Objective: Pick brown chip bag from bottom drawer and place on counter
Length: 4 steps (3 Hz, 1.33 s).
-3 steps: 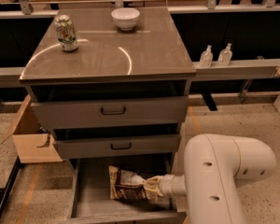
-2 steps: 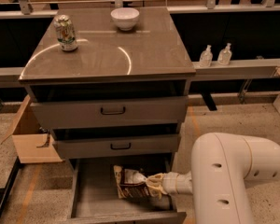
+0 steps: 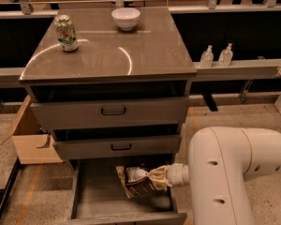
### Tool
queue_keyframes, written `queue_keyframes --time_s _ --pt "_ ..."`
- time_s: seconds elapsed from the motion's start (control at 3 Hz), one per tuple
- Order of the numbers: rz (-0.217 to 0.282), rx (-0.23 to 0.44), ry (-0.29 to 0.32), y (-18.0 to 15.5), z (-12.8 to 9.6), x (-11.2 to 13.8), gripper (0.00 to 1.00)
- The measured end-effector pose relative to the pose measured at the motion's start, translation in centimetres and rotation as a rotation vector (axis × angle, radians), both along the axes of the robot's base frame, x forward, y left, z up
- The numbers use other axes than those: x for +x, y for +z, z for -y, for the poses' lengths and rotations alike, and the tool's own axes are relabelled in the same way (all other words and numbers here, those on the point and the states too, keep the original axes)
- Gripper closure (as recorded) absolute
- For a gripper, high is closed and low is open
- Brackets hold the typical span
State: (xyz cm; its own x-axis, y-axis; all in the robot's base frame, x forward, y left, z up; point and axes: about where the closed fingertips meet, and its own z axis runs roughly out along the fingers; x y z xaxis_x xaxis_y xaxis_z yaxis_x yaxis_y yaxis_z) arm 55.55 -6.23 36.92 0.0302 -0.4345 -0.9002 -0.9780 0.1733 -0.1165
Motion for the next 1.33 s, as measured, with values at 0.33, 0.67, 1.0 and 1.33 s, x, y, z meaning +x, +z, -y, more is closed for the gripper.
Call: queue_keyframes --time_s 0.33,0.67,1.0,1.33 --pt "0.000 0.000 0.000 0.0 0.0 0.0 1.00" --pt "0.032 -0.001 0.007 3.2 -0.1 -0.5 1.00" --pt "0.062 -0.012 0.040 8.4 -0.9 -1.6 1.00" --pt "0.093 -0.005 0.056 14.2 -1.3 -2.5 1.00"
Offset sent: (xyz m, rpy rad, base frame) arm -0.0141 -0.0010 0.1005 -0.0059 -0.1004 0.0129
